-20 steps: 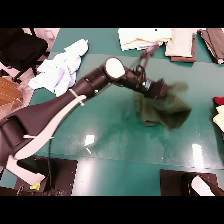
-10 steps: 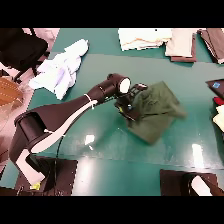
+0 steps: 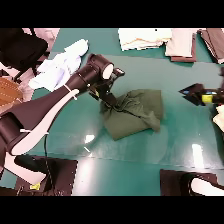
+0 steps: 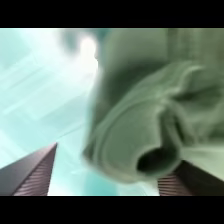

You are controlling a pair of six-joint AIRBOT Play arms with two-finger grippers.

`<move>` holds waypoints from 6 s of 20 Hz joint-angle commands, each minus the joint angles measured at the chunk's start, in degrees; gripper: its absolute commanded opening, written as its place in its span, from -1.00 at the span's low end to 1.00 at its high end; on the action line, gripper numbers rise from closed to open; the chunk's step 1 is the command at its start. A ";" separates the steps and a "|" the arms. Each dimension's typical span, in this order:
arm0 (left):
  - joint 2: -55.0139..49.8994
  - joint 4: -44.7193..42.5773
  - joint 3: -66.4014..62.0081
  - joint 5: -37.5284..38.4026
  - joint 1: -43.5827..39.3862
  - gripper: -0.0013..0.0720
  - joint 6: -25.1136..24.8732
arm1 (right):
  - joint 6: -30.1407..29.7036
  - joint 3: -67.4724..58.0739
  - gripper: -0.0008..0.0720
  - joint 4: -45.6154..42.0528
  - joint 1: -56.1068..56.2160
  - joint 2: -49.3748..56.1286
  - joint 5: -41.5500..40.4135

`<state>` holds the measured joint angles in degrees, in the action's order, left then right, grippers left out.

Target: Fold the shirts.

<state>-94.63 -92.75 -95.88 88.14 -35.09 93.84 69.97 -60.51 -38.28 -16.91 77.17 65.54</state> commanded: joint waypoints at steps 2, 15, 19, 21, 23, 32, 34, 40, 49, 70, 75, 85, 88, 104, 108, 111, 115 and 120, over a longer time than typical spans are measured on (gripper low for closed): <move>6.03 -5.20 -0.07 1.95 4.63 0.96 1.97 | 0.07 -10.80 0.47 -0.87 7.43 16.74 0.04; 14.88 21.53 12.39 -5.11 9.38 0.96 3.43 | 6.34 -35.36 0.47 -12.46 12.76 37.00 8.85; 14.88 33.14 24.61 -12.76 9.35 0.96 3.41 | 5.01 -39.34 -0.31 -12.28 15.50 38.69 11.23; 14.88 33.42 28.55 -17.00 9.35 0.96 3.30 | 3.72 -41.20 -0.88 -11.82 15.63 38.27 12.68; 14.88 40.68 28.65 -22.62 9.35 0.96 2.99 | 2.91 -41.40 -0.92 -9.33 14.58 36.02 12.90; 14.88 25.38 28.50 -25.55 8.35 -0.86 3.91 | 4.20 -41.33 -0.92 -16.26 9.31 15.82 10.19; 14.88 19.39 28.50 -25.38 8.37 -0.88 6.40 | 5.01 -40.11 -0.92 -19.12 8.83 10.51 10.54; 14.88 56.81 28.50 -37.18 7.91 -0.88 -5.64 | 6.05 -35.76 -0.93 -20.41 14.23 -7.52 7.52; 6.95 88.26 27.47 -58.29 -10.73 0.50 -15.69 | 14.14 -13.60 -0.92 -27.28 25.70 -19.74 6.99; -12.37 93.04 10.08 -72.17 -16.59 0.17 -17.40 | 11.63 6.34 -0.93 -24.33 16.55 -33.31 6.38; -16.70 95.41 5.11 -67.98 -17.44 0.12 -16.70 | 12.07 6.32 -0.93 -24.70 17.55 -33.22 5.40; -8.15 81.64 0.90 -52.33 -4.09 -0.89 -15.91 | 8.17 6.16 -0.92 -24.87 -2.01 -34.77 3.89; 2.71 62.93 0.90 -46.12 3.37 -0.89 -8.02 | 8.17 5.62 -0.92 -21.44 -6.93 -35.58 0.09; 35.32 31.61 -7.06 -29.07 8.94 -0.88 -6.40 | 15.08 -37.55 -0.92 -21.75 5.51 -32.63 -4.68; 38.56 33.03 -13.79 -22.38 8.94 -0.88 -2.29 | 20.00 -44.48 -0.93 -24.87 5.51 -38.82 3.45; 41.44 33.46 -15.02 -13.68 8.94 -0.88 3.04 | 23.74 -45.24 -0.92 -26.93 5.51 -42.34 7.52; 42.29 33.18 -13.60 -2.91 8.94 -0.88 8.17 | 25.83 -37.73 -0.93 -26.21 5.51 -42.12 12.26; 42.32 32.74 13.64 -6.34 5.68 -0.88 4.15 | 21.16 -15.56 -0.92 -23.91 5.53 -32.52 12.20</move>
<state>-52.56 -60.01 -95.44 83.57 -27.33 99.92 93.78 -86.39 -63.86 -11.35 40.56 78.32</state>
